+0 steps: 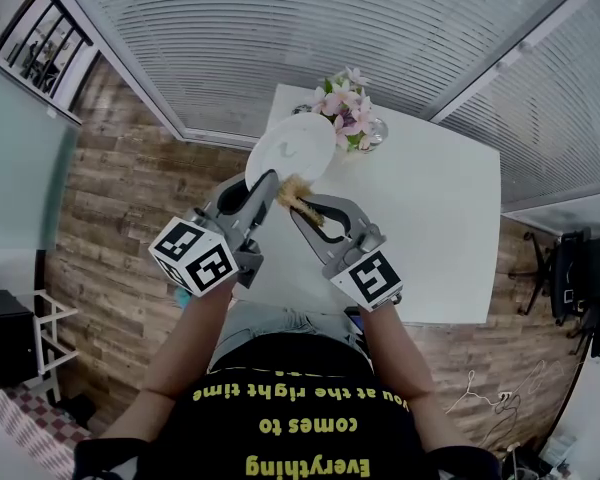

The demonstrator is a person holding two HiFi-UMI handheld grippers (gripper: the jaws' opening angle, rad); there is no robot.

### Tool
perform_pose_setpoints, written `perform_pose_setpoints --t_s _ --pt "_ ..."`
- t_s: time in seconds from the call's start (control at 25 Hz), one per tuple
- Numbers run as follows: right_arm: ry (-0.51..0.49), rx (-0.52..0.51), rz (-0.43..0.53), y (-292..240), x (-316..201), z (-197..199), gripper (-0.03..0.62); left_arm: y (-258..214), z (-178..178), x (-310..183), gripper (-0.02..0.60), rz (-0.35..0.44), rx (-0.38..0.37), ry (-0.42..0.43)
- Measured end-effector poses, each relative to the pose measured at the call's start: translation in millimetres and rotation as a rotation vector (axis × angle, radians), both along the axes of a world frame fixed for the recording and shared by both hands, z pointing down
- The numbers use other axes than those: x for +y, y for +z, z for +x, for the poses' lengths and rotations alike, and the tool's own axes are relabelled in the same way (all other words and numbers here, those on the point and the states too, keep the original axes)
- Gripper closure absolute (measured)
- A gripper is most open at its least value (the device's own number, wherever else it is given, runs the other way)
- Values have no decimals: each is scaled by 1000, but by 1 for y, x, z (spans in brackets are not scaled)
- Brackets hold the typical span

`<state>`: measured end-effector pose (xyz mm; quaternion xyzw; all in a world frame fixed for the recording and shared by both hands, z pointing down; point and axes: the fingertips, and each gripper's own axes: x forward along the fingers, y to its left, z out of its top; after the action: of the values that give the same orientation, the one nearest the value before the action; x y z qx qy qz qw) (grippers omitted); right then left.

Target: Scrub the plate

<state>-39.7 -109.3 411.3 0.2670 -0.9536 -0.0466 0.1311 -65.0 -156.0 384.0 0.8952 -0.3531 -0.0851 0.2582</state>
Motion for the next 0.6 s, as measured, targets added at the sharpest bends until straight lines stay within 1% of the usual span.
perform_pose_setpoints --t_s 0.28,0.6 --pt "-73 8 -13 2 16 -18 553 -2 -3 -3 561 2 14 -12" --pt "-27 4 -1 3 5 -8 552 -2 -5 -2 561 5 13 -14"
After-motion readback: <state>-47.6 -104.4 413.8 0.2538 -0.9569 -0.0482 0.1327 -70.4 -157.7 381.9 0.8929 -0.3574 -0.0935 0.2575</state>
